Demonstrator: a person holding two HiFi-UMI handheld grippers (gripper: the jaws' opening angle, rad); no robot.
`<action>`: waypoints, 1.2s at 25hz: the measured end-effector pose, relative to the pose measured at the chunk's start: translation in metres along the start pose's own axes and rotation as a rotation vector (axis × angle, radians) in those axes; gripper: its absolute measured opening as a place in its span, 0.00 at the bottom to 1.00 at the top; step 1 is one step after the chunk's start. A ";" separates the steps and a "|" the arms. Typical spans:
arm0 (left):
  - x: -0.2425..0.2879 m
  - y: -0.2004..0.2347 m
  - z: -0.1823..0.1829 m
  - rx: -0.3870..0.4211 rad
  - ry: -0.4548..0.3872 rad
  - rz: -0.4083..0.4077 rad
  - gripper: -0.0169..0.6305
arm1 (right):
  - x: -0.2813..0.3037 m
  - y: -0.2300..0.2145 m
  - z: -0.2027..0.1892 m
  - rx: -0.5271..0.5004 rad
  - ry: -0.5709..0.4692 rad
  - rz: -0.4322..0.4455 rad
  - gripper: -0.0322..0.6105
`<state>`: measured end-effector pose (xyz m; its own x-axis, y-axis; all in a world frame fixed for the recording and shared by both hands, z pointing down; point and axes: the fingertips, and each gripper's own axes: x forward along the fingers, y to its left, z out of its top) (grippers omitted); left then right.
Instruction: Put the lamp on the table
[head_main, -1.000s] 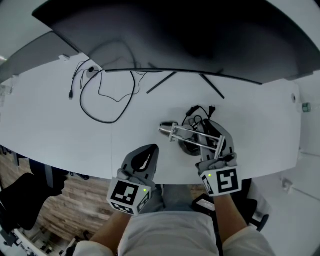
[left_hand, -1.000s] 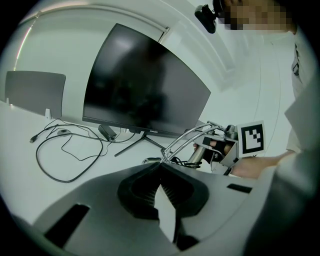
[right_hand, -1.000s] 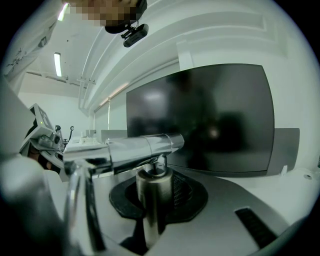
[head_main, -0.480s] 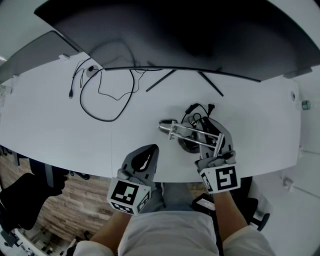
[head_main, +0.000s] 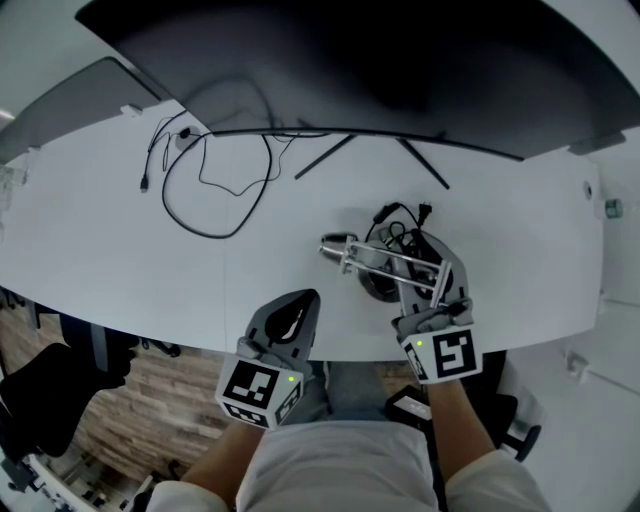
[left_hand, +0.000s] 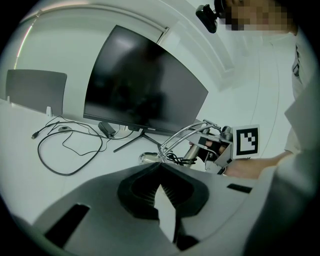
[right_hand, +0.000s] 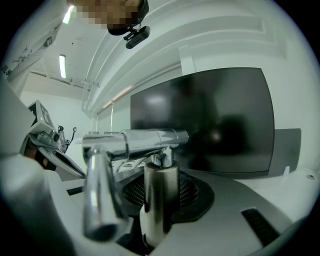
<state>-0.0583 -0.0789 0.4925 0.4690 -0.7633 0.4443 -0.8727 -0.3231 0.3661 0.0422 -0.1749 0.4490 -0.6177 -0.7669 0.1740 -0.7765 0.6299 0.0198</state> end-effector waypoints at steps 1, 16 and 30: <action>0.000 0.000 -0.001 -0.003 0.001 0.000 0.03 | 0.000 0.000 -0.001 0.002 0.005 -0.001 0.21; -0.010 -0.011 0.001 0.014 -0.011 -0.022 0.03 | -0.023 -0.002 -0.011 0.004 0.045 -0.017 0.24; -0.019 -0.031 0.002 0.056 -0.010 -0.049 0.03 | -0.048 -0.001 -0.011 -0.005 0.054 -0.033 0.26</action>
<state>-0.0406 -0.0554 0.4709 0.5101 -0.7513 0.4188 -0.8552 -0.3909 0.3403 0.0739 -0.1375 0.4517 -0.5839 -0.7798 0.2258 -0.7958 0.6048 0.0309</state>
